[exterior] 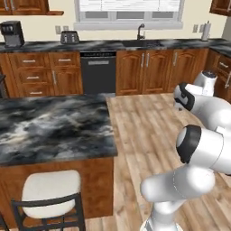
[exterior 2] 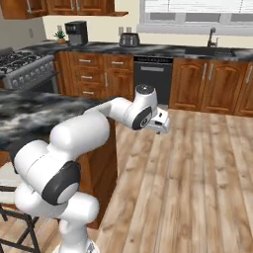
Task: Retrieve the butter from the fridge and place it on a plate on the dining table. Then retrieve the butter knife by the fridge and place it near the plate.
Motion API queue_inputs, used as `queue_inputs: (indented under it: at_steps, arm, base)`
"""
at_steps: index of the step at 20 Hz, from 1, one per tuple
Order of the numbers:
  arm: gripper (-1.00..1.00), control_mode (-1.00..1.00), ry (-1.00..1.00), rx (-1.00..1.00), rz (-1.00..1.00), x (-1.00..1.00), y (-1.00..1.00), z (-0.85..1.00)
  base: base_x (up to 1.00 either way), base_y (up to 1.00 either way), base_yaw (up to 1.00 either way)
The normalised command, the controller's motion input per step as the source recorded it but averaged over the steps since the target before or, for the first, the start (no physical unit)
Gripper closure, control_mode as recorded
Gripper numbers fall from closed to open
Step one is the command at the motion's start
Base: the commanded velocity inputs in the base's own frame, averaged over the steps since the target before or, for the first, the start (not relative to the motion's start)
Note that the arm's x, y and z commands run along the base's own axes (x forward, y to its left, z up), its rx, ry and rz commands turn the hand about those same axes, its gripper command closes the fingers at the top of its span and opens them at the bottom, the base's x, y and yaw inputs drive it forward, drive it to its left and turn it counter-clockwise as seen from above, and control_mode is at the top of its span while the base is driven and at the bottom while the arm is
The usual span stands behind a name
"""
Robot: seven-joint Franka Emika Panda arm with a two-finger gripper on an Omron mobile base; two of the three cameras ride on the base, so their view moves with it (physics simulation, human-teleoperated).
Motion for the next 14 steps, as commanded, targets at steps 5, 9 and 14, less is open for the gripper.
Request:
queue_inputs:
  at_steps: [5,9,14]
  arm:
    - [-1.00,1.00,0.00,0.00,0.00,0.00,0.00,0.00]
    - [-1.00,1.00,0.00,0.00,0.00,0.00,0.00,0.00]
    - [-1.00,1.00,0.00,0.00,0.00,0.00,0.00,0.00]
  base:
    - [0.79,-0.72,0.00]
    - [0.61,-0.98,0.03]
    - [0.95,-0.52,0.04]
